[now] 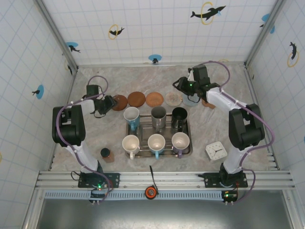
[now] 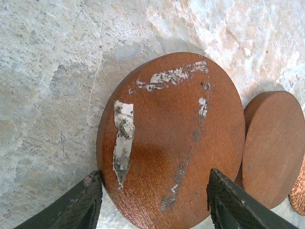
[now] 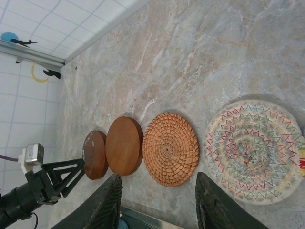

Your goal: Place the cup by the coaster

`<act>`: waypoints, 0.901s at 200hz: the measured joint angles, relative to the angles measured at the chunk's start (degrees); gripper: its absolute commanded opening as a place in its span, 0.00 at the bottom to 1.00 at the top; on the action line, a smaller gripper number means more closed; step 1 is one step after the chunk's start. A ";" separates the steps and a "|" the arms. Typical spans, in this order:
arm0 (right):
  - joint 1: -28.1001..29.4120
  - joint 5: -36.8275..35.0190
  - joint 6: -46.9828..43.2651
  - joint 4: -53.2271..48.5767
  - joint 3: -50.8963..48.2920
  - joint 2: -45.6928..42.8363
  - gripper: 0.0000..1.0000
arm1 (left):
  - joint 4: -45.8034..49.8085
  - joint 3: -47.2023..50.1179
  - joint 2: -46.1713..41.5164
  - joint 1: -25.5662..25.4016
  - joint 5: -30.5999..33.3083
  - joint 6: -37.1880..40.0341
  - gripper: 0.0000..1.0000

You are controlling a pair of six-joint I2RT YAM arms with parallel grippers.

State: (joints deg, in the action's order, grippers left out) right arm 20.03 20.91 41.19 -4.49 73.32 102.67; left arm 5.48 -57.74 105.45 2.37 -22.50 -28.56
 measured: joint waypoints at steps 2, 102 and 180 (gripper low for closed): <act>0.00 0.00 0.00 0.02 0.00 0.07 0.44 | 0.00 -0.07 0.04 0.00 0.00 0.00 0.59; 0.00 0.20 0.35 0.02 0.00 1.20 0.44 | 0.48 -2.51 1.88 -0.07 -0.17 0.04 0.59; -2.60 0.04 -2.36 -3.82 0.57 1.09 0.44 | 5.92 -8.74 3.15 -0.13 1.73 0.63 0.59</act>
State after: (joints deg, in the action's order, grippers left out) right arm 17.43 20.95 38.83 -8.32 73.89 103.77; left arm 11.40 -66.48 108.60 2.24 -20.78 -27.92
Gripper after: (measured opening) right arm 0.437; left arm 0.587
